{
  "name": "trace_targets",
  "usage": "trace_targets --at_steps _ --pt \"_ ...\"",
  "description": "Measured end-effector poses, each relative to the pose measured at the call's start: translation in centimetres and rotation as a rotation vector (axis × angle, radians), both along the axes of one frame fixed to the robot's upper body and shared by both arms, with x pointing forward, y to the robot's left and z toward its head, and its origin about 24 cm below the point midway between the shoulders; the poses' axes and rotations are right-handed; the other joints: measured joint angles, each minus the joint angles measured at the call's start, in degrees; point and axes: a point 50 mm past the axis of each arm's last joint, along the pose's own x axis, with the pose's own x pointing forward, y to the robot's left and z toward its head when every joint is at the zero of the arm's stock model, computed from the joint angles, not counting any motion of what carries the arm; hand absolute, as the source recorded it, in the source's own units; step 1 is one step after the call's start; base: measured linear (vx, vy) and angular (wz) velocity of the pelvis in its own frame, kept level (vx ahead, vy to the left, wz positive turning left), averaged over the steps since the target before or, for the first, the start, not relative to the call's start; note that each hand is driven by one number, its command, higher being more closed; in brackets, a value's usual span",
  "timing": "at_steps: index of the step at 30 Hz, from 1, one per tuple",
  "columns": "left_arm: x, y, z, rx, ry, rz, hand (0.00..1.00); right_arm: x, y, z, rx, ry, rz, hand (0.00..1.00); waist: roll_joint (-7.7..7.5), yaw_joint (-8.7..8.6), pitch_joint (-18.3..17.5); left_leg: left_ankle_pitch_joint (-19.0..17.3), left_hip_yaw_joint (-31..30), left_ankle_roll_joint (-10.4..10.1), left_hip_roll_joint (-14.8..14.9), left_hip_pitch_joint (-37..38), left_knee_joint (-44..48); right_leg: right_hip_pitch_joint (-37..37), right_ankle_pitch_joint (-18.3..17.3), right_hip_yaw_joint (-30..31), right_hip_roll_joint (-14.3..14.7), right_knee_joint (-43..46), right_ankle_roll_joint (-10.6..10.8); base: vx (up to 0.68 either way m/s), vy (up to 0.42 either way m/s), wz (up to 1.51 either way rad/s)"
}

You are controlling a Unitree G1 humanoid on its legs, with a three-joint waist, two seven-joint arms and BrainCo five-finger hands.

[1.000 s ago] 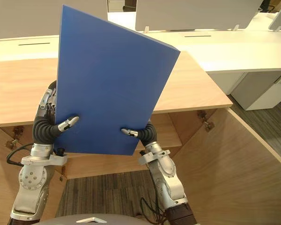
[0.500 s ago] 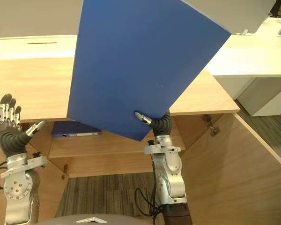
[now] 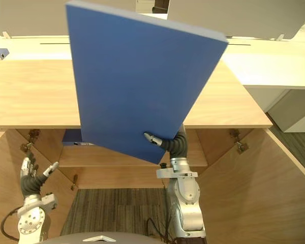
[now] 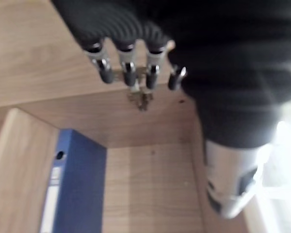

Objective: Walk over to the cabinet, pick up the folder, carry it to the office cabinet, place the folder inside the office cabinet, then close the office cabinet door

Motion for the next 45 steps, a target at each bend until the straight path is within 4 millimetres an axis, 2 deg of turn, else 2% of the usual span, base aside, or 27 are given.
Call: trace_targets --at_steps 3,7,11,17,20,22,24,28,30,31,39,41,43,45 --pt "-0.7 -0.2 -2.0 -0.016 0.099 -0.008 0.00 -0.2 0.6 -0.5 -0.030 0.021 0.015 1.00 -0.10 0.03 -0.1 0.0 0.0 0.0 0.0 0.0 0.0 0.0 0.0 -0.1 0.0 0.0 0.0 -0.01 -0.009 0.00" --pt "-2.2 -1.0 -6.1 -0.053 0.313 -0.043 0.00 0.0 1.6 -2.4 -0.087 0.102 0.037 1.00 -0.46 0.01 -0.3 0.1 0.1 0.0 0.0 -0.2 0.0 -0.3 0.0 0.1 0.0 -0.1 0.0 -0.04 -0.027 -0.02" --pt "-3.6 -1.5 -8.8 -0.067 0.472 -0.094 0.00 0.0 1.9 -3.5 -0.147 0.147 0.032 1.00 -0.65 -0.03 -0.4 0.2 0.6 -0.1 0.0 -0.7 0.0 -1.2 -0.1 0.6 0.1 -0.5 0.1 -0.04 -0.025 -0.07" --pt "-5.1 -1.1 -11.1 -0.033 0.639 -0.170 0.00 0.0 1.7 -5.9 -0.215 0.243 -0.017 1.00 -0.60 -0.13 -0.3 0.6 0.9 -0.5 0.3 -1.0 0.0 -1.3 0.0 1.1 0.5 -1.4 0.0 -0.02 -0.036 -0.04" --pt "-5.6 -1.0 -11.6 -0.018 0.681 -0.186 0.00 0.3 2.1 -5.9 -0.283 0.225 -0.014 1.00 0.08 -0.13 0.7 0.6 2.6 -0.5 0.5 -1.1 0.1 -2.6 0.5 2.9 0.8 -1.1 0.0 -0.05 -0.015 -0.31" --pt "-4.9 -1.4 -11.5 -0.010 0.667 -0.211 0.00 0.7 2.6 -5.3 -0.319 0.188 -0.007 1.00 0.53 -0.28 2.8 -0.7 3.5 -0.3 0.8 -3.2 3.4 -4.7 0.5 4.0 0.7 1.1 0.0 -0.10 0.004 -0.28" --pt "-2.3 -1.8 -10.7 0.010 0.600 -0.224 0.00 1.3 3.7 -3.5 -0.341 0.092 0.002 1.00 1.31 -0.30 7.8 -4.4 4.1 -0.1 2.5 -9.7 13.6 -9.5 0.1 5.0 0.9 6.7 -0.3 -0.20 -0.020 -0.25" --pt "2.2 -2.5 -8.6 0.047 0.457 -0.255 0.00 1.6 6.4 0.6 -0.347 -0.123 0.058 1.00 2.65 -0.11 13.6 -11.4 4.6 1.0 6.1 -26.5 33.8 -26.8 -5.9 5.8 1.0 24.9 -0.4 -0.27 -0.001 -0.22" --pt "3.2 -2.8 -7.8 0.061 0.408 -0.260 0.00 1.4 7.4 1.9 -0.341 -0.191 0.085 1.00 3.00 0.18 14.6 -14.3 4.6 1.3 7.5 -32.7 40.7 -33.5 -8.6 6.8 1.3 31.6 -0.7 -0.36 0.043 -0.22" --pt "3.8 -3.1 -7.2 0.069 0.377 -0.270 0.00 1.1 7.7 2.9 -0.350 -0.250 0.085 1.00 3.38 0.37 14.9 -16.4 4.4 1.2 8.7 -38.2 45.6 -39.0 -10.0 7.0 1.6 36.1 -0.5 -0.29 0.022 -0.20" --pt "6.2 -3.6 -4.7 0.099 0.246 -0.279 0.00 1.1 8.0 6.6 -0.349 -0.451 0.001 1.00 4.50 1.52 16.9 -19.3 2.7 1.0 11.1 -53.2 58.8 -54.5 -12.9 7.4 1.8 49.8 -1.2 -0.12 -0.014 -0.02" --pt "7.2 -3.7 -3.8 0.108 0.200 -0.284 0.00 1.4 7.9 7.4 -0.362 -0.498 -0.028 1.00 4.92 1.75 18.8 -20.0 2.0 1.3 11.3 -55.9 61.6 -57.0 -13.8 7.4 1.6 53.0 -0.9 -0.08 -0.034 0.06" --pt "8.3 -3.9 -3.0 0.107 0.164 -0.290 0.00 1.8 7.8 8.2 -0.415 -0.551 -0.030 1.00 5.25 2.42 20.4 -20.7 1.3 1.0 12.0 -61.5 65.1 -62.7 -14.6 7.5 1.9 56.7 -1.0 -0.09 -0.047 -0.01" --pt "9.0 -4.1 -2.4 0.101 0.135 -0.292 0.00 2.4 7.6 7.9 -0.439 -0.536 -0.022 1.00 5.23 2.69 22.3 -20.8 1.1 1.1 12.1 -62.9 66.6 -64.3 -15.1 7.7 1.9 58.6 -0.9 -0.05 -0.061 0.00"
